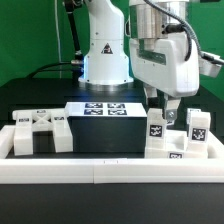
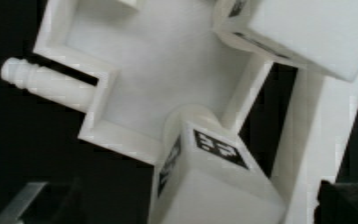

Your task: Assemble chair

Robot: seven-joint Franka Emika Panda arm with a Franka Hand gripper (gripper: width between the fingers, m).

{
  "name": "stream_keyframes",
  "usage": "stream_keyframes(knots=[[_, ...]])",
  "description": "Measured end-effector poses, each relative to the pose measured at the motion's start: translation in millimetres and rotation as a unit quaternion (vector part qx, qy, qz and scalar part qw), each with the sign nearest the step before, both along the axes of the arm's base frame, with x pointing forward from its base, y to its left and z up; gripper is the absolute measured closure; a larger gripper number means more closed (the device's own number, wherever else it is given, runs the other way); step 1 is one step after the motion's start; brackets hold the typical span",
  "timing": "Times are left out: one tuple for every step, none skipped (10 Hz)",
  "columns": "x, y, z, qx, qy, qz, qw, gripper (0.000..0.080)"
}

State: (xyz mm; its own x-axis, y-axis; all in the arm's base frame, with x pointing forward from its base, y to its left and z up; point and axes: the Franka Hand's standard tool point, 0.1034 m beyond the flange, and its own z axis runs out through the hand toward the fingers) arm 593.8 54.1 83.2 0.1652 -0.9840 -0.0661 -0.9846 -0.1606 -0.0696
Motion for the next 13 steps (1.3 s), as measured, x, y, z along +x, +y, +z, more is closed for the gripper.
stream_keyframes(knots=[[-0.1,0.0,-0.2,0.0,0.0,0.0,1.0,0.015],[-0.3,0.1,-0.5,0.0,0.0,0.0,1.0,0.015],[-0.3,0.1,-0.5,0.0,0.0,0.003,1.0,0.015],[-2.9,0.1,0.5,-0.002,0.001,0.047,0.999,0.015],[-7.4,-1.7,3.2,-0.002,-0.001,0.07,0.998,0.015],[-12.9,-5.4,4.4,-0.003,-0.003,0.083,0.997,0.015],[-16.0,-9.7,5.9,-0.003,-0.003,0.082,0.997,0.015],[-15.1,-11.6,7.6,-0.004,-0.005,0.08,0.997,0.015],[-15.7,-10.4,6.2,-0.004,-0.003,0.081,0.997,0.015],[-15.9,-10.5,6.0,-0.005,-0.004,0.097,0.995,0.015],[-15.9,-10.4,5.9,-0.005,-0.005,0.101,0.995,0.015],[-16.1,-11.3,5.5,-0.011,-0.007,0.154,0.988,0.015],[-16.8,-12.2,4.0,-0.021,-0.011,0.247,0.969,0.015]])
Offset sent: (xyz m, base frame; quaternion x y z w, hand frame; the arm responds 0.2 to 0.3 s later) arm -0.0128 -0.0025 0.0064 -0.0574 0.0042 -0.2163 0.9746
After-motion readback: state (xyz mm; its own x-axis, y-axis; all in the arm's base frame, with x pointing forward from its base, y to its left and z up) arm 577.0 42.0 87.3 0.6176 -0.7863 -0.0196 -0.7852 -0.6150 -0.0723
